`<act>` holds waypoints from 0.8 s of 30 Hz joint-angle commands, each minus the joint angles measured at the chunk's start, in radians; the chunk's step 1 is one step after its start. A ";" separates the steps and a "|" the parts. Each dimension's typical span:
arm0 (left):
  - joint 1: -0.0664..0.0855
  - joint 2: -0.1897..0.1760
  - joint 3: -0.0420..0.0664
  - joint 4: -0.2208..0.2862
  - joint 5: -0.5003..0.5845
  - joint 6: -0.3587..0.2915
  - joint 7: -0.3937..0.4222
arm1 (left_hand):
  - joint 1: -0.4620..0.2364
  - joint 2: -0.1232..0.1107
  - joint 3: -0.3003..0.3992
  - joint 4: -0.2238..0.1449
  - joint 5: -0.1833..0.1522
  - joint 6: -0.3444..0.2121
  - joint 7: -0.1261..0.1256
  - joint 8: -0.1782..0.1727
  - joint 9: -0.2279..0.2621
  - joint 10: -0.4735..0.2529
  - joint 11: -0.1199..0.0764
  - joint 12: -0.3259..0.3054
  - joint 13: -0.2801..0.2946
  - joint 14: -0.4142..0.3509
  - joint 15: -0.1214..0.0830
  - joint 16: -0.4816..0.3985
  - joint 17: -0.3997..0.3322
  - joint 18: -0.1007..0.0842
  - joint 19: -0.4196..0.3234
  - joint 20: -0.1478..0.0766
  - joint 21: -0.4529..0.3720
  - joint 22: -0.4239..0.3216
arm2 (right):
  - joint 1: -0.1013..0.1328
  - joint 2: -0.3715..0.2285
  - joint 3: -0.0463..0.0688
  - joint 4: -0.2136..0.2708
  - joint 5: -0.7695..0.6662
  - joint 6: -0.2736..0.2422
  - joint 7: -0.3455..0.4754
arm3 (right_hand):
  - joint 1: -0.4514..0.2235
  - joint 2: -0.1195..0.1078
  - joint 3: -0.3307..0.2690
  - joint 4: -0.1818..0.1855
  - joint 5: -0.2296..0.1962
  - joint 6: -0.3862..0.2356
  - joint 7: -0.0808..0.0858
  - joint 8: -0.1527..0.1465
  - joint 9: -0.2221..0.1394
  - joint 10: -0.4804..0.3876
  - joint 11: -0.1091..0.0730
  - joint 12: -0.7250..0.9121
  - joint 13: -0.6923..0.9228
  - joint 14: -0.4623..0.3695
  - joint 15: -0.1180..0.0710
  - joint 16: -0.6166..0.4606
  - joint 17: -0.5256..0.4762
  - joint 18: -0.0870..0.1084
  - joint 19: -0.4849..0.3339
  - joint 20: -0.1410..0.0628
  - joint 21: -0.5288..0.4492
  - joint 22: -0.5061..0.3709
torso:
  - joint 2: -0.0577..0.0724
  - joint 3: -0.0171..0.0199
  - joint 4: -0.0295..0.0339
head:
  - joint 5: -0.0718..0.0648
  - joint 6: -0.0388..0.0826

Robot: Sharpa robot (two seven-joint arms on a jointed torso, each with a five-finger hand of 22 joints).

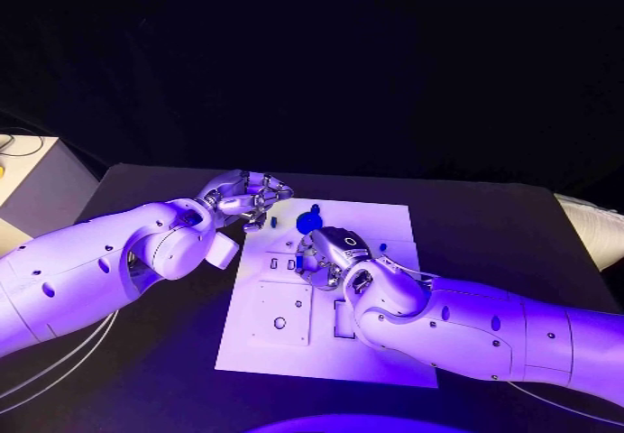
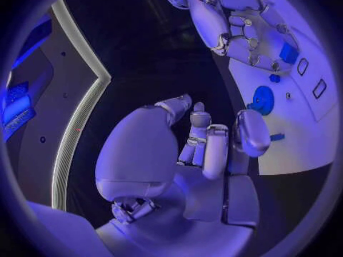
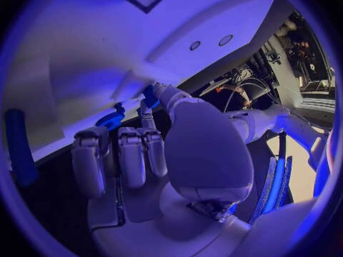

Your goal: Assemble the parts on the task board

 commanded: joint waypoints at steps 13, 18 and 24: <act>0.000 0.002 0.000 0.000 -0.014 0.028 -0.012 | -0.007 -0.005 0.001 0.005 0.001 -0.005 0.001 -0.004 -0.002 0.007 -0.002 0.003 -0.001 0.062 -0.003 0.004 0.149 -0.019 0.006 -0.002 0.004 0.002 | -0.008 0.004 -0.003 -0.003 -0.022 0.008 -0.003 | -0.012 -0.006 0.005 0.001 -0.004 -0.001 0.000 0.004 0.021 0.103 -0.004 0.002 0.262 0.106 -0.004 0.004 0.263 -0.007 0.105 -0.006 0.005 0.263 | 0.000 0.0000 -0.0007 | 0.001 -0.004; 0.000 0.002 0.000 -0.001 -0.016 0.031 -0.015 | -0.007 -0.005 0.001 0.005 0.001 -0.005 0.001 -0.004 -0.002 0.007 -0.002 0.003 -0.001 0.062 -0.003 0.004 0.149 -0.019 0.006 -0.002 0.004 0.002 | -0.009 0.003 -0.003 -0.003 -0.022 0.005 -0.002 | -0.033 -0.022 -0.004 0.009 -0.010 -0.012 0.004 0.003 0.020 0.098 0.000 -0.004 0.257 0.106 -0.001 0.004 0.263 -0.007 0.105 -0.004 0.005 0.263 | 0.000 -0.0001 -0.0008 | 0.001 -0.004; 0.000 0.003 0.000 -0.002 -0.017 0.037 -0.017 | -0.005 -0.005 0.002 0.004 0.001 -0.005 0.001 -0.005 -0.002 0.007 -0.002 0.003 -0.002 0.063 -0.002 0.004 0.151 -0.019 0.007 -0.001 0.005 0.003 | -0.009 0.003 -0.003 -0.005 -0.029 0.006 -0.004 | -0.046 -0.034 -0.014 0.015 -0.014 -0.034 0.012 -0.004 0.016 0.090 0.006 -0.014 0.250 0.106 0.004 0.004 0.263 -0.007 0.105 -0.001 0.005 0.263 | 0.000 0.0004 -0.0013 | 0.001 -0.005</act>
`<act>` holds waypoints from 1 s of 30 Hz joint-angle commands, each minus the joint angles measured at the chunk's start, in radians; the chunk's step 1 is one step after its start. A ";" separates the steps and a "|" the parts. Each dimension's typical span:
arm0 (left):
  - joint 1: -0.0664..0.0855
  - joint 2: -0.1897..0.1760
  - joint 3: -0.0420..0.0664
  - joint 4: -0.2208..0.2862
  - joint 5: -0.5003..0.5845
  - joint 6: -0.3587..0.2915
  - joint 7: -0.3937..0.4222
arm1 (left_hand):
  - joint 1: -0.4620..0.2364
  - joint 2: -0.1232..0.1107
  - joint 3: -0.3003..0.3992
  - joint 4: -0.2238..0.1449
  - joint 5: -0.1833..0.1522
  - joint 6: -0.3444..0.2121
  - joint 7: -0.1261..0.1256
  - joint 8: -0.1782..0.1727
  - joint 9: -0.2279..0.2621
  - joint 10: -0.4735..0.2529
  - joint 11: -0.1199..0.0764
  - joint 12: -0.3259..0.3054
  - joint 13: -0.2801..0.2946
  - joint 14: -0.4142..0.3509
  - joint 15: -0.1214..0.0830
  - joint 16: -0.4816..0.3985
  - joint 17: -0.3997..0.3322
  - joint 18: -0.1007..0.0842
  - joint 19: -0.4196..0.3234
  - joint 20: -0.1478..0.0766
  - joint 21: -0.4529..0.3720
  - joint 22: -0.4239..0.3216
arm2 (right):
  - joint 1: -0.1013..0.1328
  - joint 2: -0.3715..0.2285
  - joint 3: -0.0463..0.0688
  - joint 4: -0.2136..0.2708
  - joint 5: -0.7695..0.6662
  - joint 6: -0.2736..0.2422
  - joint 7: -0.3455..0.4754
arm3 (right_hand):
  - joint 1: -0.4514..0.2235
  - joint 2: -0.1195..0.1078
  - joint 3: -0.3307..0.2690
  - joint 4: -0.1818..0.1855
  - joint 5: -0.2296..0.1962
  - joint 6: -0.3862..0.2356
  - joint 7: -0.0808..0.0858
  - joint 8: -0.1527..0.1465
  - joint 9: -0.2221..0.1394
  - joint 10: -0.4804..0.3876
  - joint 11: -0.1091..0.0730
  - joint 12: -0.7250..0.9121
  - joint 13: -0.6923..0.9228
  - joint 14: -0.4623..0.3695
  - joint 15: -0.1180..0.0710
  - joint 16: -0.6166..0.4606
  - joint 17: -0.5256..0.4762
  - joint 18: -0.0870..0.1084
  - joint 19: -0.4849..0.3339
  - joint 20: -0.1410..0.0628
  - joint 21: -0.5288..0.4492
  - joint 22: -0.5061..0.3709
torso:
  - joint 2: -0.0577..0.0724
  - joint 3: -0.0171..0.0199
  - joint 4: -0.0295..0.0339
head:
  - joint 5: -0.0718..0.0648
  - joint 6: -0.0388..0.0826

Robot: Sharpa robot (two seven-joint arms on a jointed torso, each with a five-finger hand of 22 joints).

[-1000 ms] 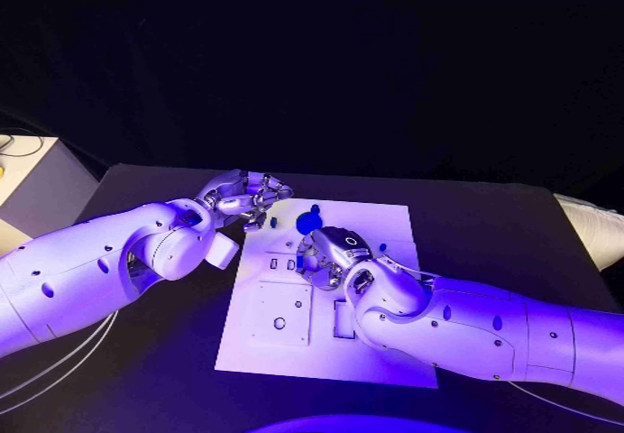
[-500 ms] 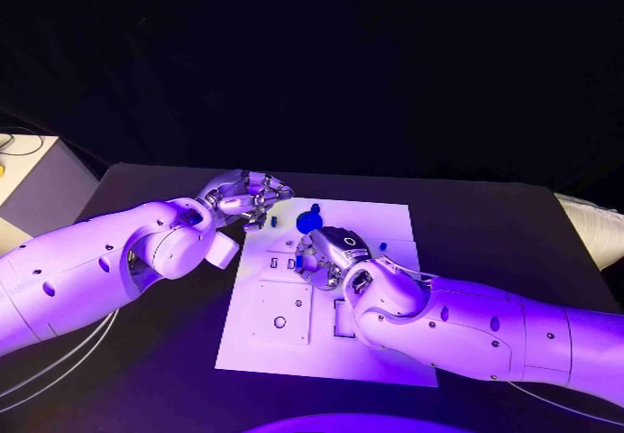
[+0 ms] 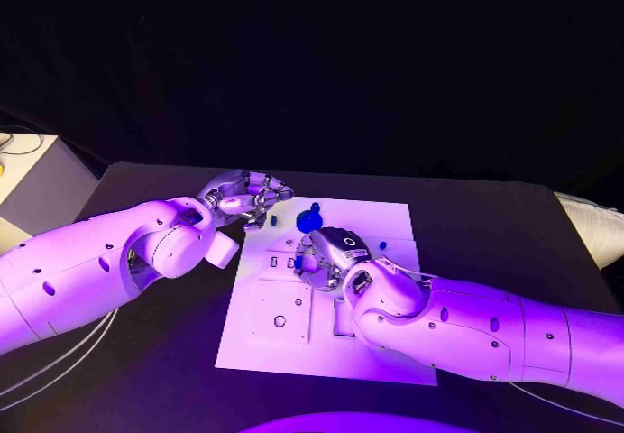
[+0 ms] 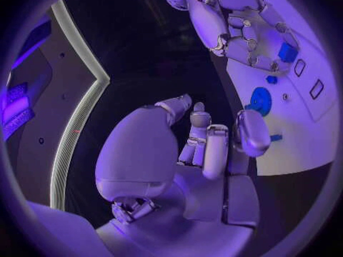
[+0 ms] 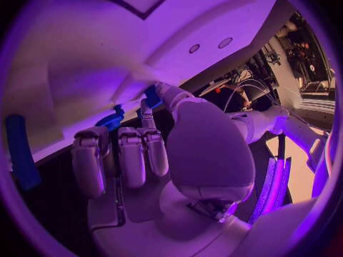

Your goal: Assemble the parts on the task board

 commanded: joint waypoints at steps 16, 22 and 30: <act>0.000 0.003 0.000 -0.001 -0.008 0.036 -0.010 | -0.002 -0.006 0.006 0.003 0.001 -0.006 0.002 -0.007 -0.003 0.007 -0.002 0.001 -0.005 0.064 -0.002 0.005 0.153 -0.019 0.007 -0.001 0.007 0.004 | -0.002 -0.001 -0.002 -0.004 -0.019 -0.021 0.009 | -0.019 -0.012 -0.036 0.019 -0.033 -0.069 0.023 -0.033 -0.021 0.054 0.026 -0.050 0.216 0.106 0.021 0.004 0.263 -0.007 0.105 0.015 0.005 0.263 | 0.000 0.0007 -0.0001 | -0.001 0.000; 0.000 0.002 0.000 -0.003 -0.014 0.040 -0.013 | -0.003 -0.007 0.006 0.003 0.001 -0.007 0.002 -0.008 -0.003 0.010 -0.001 0.002 -0.002 0.066 -0.002 0.006 0.157 -0.019 0.008 -0.001 0.008 0.005 | -0.002 -0.012 -0.002 0.009 -0.018 -0.052 0.029 | 0.006 0.007 -0.281 0.109 -0.110 -0.122 0.037 -0.066 -0.040 0.002 0.047 -0.110 0.166 0.106 0.037 0.004 0.263 -0.007 0.105 0.031 0.005 0.263 | 0.001 0.0010 0.0003 | -0.001 -0.001; 0.000 0.003 -0.001 -0.007 -0.028 0.036 -0.018 | -0.004 -0.010 0.005 0.003 0.001 -0.006 0.003 -0.009 -0.004 0.041 -0.001 0.023 0.040 0.071 -0.001 0.010 0.169 -0.019 0.008 0.000 0.010 0.007 | -0.001 -0.047 -0.002 0.051 -0.017 -0.077 0.045 | 0.002 0.008 -0.400 0.128 -0.137 -0.133 0.046 -0.080 -0.048 -0.004 0.048 -0.115 0.159 0.106 0.041 0.004 0.263 -0.007 0.105 0.035 0.005 0.263 | 0.000 0.0013 0.0004 | 0.001 -0.001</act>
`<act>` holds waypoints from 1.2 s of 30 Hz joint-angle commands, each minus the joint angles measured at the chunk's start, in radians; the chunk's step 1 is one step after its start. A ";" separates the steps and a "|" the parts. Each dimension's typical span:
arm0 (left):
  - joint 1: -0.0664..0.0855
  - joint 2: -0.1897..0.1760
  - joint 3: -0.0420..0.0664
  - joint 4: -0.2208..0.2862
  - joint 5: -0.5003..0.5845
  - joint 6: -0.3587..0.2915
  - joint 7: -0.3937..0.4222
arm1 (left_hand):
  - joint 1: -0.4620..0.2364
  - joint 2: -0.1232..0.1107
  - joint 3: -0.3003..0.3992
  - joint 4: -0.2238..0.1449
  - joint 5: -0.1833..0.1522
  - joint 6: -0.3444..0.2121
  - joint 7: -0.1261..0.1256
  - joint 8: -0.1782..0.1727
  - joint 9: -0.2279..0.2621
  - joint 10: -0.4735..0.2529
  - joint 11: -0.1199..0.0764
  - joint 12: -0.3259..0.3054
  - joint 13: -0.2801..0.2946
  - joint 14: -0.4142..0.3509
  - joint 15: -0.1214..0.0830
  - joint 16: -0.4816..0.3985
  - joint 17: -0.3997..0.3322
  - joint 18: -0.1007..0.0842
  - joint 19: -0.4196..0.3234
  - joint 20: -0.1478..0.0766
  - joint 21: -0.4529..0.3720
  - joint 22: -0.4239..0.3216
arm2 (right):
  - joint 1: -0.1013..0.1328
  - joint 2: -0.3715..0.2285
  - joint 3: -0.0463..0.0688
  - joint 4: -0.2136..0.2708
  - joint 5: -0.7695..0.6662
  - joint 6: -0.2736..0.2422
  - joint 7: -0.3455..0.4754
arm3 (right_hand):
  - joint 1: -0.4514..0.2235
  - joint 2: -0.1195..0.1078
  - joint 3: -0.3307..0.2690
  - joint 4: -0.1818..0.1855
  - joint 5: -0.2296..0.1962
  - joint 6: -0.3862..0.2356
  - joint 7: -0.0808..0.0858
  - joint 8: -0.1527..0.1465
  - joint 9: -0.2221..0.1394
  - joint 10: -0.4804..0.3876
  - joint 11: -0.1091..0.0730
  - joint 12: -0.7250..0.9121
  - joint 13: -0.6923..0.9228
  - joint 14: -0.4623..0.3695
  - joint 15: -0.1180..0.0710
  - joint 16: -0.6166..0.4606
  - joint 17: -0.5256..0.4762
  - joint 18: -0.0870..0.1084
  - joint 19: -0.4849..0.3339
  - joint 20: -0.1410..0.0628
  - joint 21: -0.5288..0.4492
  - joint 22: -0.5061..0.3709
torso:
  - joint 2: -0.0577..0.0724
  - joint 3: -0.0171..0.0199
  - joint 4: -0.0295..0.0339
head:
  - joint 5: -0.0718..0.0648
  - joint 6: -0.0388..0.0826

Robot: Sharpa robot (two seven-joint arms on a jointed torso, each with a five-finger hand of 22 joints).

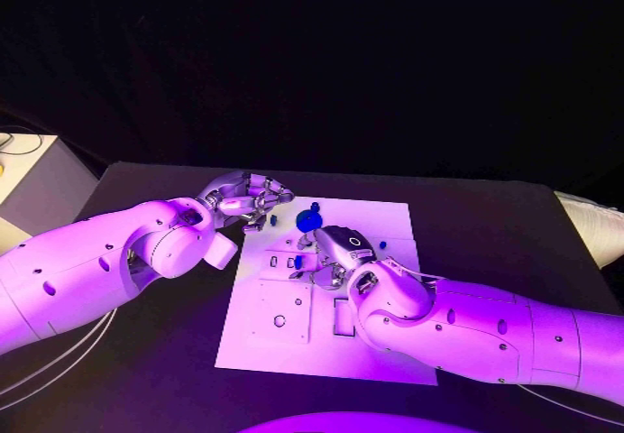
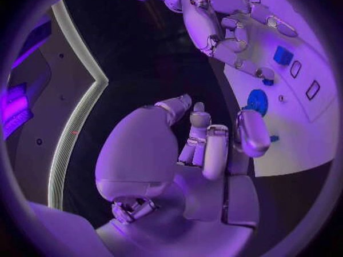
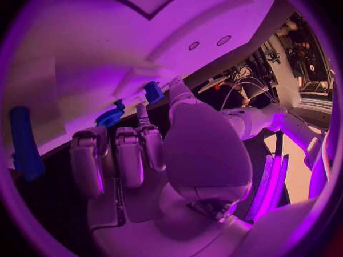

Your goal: Assemble the parts on the task board

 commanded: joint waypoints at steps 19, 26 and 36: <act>0.002 0.036 -0.002 -0.020 -0.225 -0.002 -0.353 | -0.122 -0.043 -0.091 0.136 0.001 0.068 -0.066 0.146 0.131 0.155 -0.055 0.114 0.210 0.080 -0.048 0.008 0.183 -0.019 0.012 -0.043 0.008 0.000 | 0.165 -0.284 0.010 0.094 0.477 0.105 0.596 | 0.039 0.047 -0.004 -0.005 0.085 0.021 -0.013 0.031 0.008 -0.067 -0.005 -0.069 0.105 0.058 -0.008 -0.096 0.106 0.059 -0.011 -0.001 -0.280 0.062 | -0.036 0.0069 -0.0207 | 0.016 0.010; 0.011 0.066 -0.002 -0.029 -0.410 0.164 -0.501 | -0.165 -0.026 -0.130 0.165 0.001 0.054 -0.070 0.185 0.187 0.108 -0.057 0.082 0.149 0.062 -0.050 -0.013 0.139 -0.011 -0.013 -0.044 -0.018 -0.049 | 0.212 -0.336 0.015 0.015 0.749 0.119 0.690 | 0.069 0.066 0.008 -0.006 0.102 -0.011 -0.006 0.045 0.009 -0.178 0.000 -0.189 0.002 -0.002 -0.004 -0.226 -0.049 0.105 -0.099 0.002 -0.534 -0.112 | -0.050 0.0125 -0.0202 | 0.014 0.012; 0.034 0.126 -0.009 -0.063 -0.622 0.311 -0.567 | -0.213 -0.004 -0.163 0.166 0.000 0.040 -0.079 0.232 0.260 0.091 -0.064 0.066 0.127 0.057 -0.056 -0.021 0.128 -0.008 -0.022 -0.049 -0.033 -0.070 | 0.241 -0.341 0.020 -0.149 1.020 0.114 0.762 | 0.090 0.078 0.042 -0.003 0.136 -0.082 0.015 0.057 0.006 -0.524 0.032 -0.745 -0.522 -0.255 0.024 -0.877 -0.574 0.180 -0.291 0.027 -1.206 -0.609 | -0.060 0.0237 -0.0210 | 0.008 -0.005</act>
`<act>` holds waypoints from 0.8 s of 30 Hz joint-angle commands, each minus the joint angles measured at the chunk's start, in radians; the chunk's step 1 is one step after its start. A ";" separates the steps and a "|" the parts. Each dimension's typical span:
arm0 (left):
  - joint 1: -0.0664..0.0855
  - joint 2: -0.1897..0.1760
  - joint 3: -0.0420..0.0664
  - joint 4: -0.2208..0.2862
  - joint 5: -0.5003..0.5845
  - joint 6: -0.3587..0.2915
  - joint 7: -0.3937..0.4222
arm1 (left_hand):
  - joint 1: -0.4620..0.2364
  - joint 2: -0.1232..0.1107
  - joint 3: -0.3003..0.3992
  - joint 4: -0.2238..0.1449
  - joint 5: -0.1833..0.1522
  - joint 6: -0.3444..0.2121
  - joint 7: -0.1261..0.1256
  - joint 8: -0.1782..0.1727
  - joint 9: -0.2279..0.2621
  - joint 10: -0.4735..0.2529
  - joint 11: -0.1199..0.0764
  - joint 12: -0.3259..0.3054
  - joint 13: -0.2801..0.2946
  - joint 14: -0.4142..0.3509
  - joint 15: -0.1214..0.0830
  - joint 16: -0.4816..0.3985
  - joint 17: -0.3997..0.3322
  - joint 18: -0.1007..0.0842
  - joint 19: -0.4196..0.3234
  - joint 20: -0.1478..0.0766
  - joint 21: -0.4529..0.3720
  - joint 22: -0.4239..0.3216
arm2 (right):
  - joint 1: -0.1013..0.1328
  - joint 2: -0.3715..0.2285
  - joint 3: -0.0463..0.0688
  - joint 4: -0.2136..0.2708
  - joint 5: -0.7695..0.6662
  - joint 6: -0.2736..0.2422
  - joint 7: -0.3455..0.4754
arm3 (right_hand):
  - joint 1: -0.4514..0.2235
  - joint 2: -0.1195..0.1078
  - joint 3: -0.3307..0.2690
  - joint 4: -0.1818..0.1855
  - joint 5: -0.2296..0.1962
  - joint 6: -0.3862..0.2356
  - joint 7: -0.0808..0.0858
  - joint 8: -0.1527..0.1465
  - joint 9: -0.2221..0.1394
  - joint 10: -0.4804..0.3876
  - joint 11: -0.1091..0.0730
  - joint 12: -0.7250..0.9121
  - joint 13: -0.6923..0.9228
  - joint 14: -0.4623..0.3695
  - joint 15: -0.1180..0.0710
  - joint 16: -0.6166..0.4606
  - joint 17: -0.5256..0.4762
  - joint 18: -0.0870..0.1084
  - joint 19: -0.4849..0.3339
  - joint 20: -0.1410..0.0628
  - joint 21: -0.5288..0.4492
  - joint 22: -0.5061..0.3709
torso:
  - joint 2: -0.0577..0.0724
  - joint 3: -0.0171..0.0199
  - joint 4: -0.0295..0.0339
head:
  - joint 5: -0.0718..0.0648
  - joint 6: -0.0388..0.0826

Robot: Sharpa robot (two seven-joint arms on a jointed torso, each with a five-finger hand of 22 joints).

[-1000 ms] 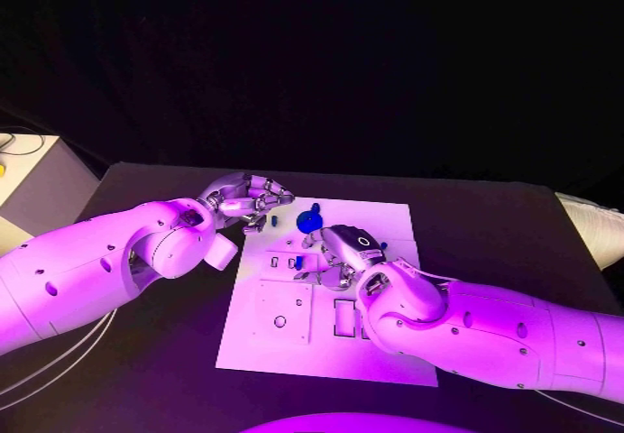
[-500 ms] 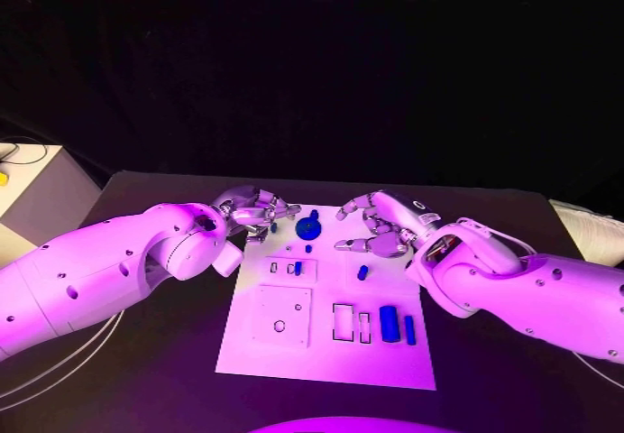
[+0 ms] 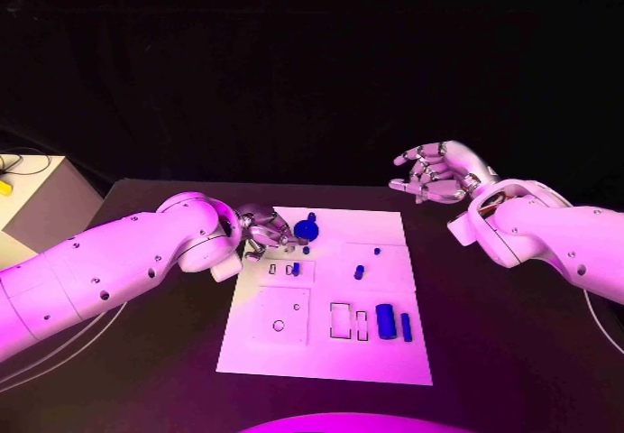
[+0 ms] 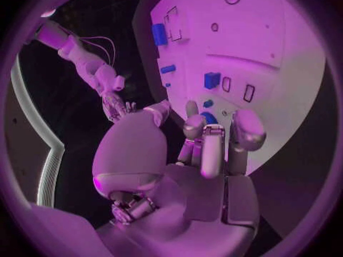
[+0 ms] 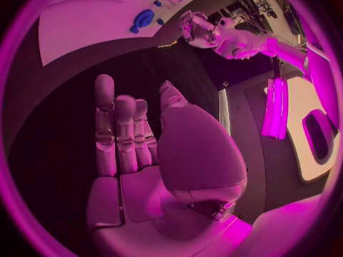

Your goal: Assemble the parts on the task board

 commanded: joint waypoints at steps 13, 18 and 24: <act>0.047 0.053 -0.038 -0.038 -0.218 0.194 -0.078 | -0.039 0.011 -0.025 0.001 0.000 -0.014 -0.006 0.018 0.033 -0.006 0.000 -0.003 0.002 0.054 -0.010 -0.002 0.135 -0.009 0.001 -0.001 -0.004 0.006 | 0.009 0.023 0.001 -0.130 0.306 0.042 0.133 | 0.026 -0.012 0.068 -0.008 0.018 0.019 0.051 -0.066 -0.032 0.020 0.055 -0.522 -0.660 -0.179 0.097 -0.599 -0.303 0.011 -0.141 0.104 -0.370 -0.475 | -0.009 0.0097 -0.0066 | 0.007 -0.021; 0.063 0.068 -0.059 -0.051 -0.230 0.224 -0.084 | -0.056 0.017 -0.035 0.001 0.000 -0.020 -0.006 0.019 0.043 -0.012 0.000 -0.006 -0.005 0.054 -0.010 -0.002 0.134 -0.009 0.001 -0.001 -0.005 0.005 | 0.010 0.029 0.001 -0.145 0.313 0.041 0.135 | 0.024 -0.015 0.069 -0.009 0.020 0.021 0.057 -0.082 -0.037 0.026 0.063 -0.549 -0.711 -0.181 0.105 -0.635 -0.345 0.011 -0.154 0.112 -0.370 -0.525 | -0.008 0.0096 -0.0044 | 0.008 -0.026; 0.069 0.082 -0.071 -0.064 -0.230 0.233 -0.086 | -0.060 0.018 -0.038 0.001 0.000 -0.022 -0.006 0.018 0.046 -0.017 0.000 -0.009 -0.011 0.054 -0.010 -0.003 0.133 -0.009 0.001 -0.001 -0.006 0.004 | 0.010 0.037 0.001 -0.157 0.314 0.043 0.134 | 0.025 -0.015 0.070 -0.011 0.025 0.030 0.059 -0.089 -0.039 0.030 0.066 -0.564 -0.742 -0.185 0.110 -0.659 -0.374 0.011 -0.165 0.118 -0.370 -0.560 | -0.004 0.0080 -0.0053 | 0.009 -0.029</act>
